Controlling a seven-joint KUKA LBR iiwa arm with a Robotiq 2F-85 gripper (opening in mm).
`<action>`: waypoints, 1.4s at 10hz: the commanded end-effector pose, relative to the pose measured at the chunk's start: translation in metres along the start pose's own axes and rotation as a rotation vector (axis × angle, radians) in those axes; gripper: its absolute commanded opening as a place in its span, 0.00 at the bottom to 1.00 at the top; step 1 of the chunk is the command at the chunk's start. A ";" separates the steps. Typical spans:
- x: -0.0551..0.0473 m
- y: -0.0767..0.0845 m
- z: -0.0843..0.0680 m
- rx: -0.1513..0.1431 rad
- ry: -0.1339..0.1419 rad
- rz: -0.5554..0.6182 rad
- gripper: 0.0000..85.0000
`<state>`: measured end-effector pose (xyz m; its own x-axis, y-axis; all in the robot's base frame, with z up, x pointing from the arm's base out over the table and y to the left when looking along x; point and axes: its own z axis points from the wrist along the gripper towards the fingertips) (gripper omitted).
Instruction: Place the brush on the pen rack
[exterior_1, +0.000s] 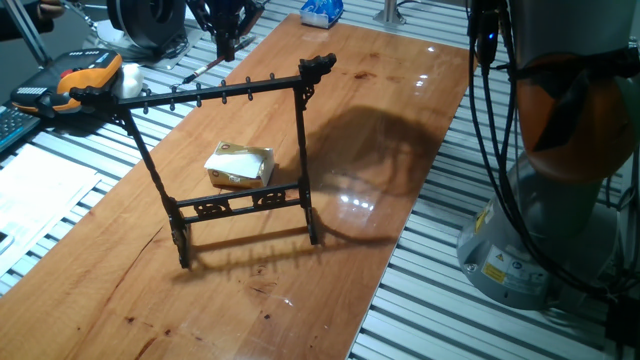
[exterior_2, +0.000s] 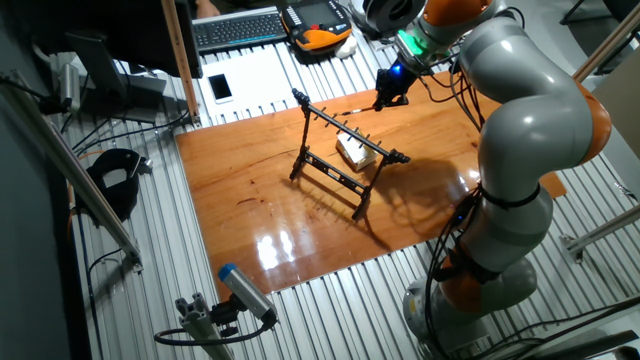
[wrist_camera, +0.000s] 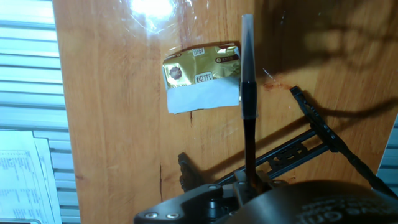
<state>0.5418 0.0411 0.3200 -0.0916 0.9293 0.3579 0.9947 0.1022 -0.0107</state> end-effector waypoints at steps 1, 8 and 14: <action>0.000 0.000 0.000 -0.001 -0.009 -0.002 0.00; 0.001 0.000 -0.003 -0.010 -0.038 -0.006 0.00; 0.002 0.000 -0.003 0.004 -0.007 0.013 0.00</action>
<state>0.5414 0.0419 0.3226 -0.0791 0.9321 0.3535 0.9956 0.0920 -0.0197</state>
